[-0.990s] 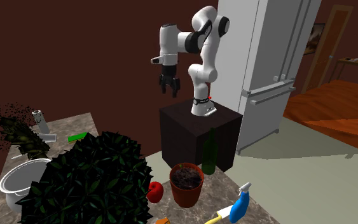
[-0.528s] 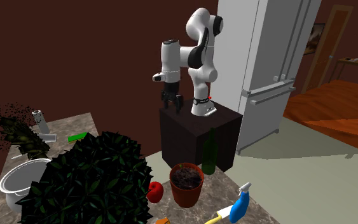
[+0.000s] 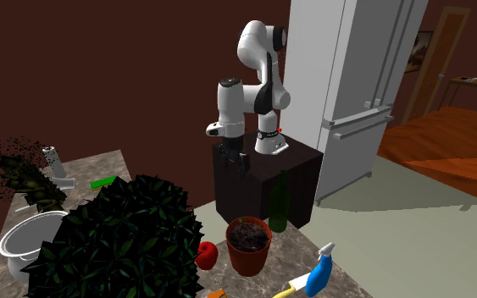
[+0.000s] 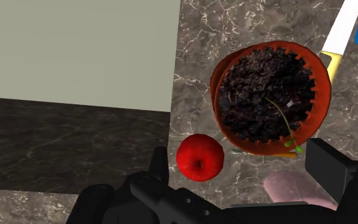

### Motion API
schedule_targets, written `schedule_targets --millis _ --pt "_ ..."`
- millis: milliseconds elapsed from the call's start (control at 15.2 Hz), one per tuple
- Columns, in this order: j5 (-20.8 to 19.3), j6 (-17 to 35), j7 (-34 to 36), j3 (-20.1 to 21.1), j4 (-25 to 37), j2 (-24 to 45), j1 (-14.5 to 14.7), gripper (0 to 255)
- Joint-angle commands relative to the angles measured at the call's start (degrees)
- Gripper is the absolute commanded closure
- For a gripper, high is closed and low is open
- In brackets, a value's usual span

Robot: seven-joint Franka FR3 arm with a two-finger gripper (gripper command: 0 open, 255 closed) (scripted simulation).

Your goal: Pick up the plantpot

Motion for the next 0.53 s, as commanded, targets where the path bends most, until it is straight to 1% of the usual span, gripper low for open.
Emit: schedule_targets --millis 0,198,462 --pt "-2.64 0.60 2.60 -0.18 3.20 4.69 1.68 0" --pt "-5.93 0.89 5.66 -1.09 8.52 11.53 4.62 0" --pt "-9.19 0.40 8.58 -2.67 16.72 20.52 8.89 0"
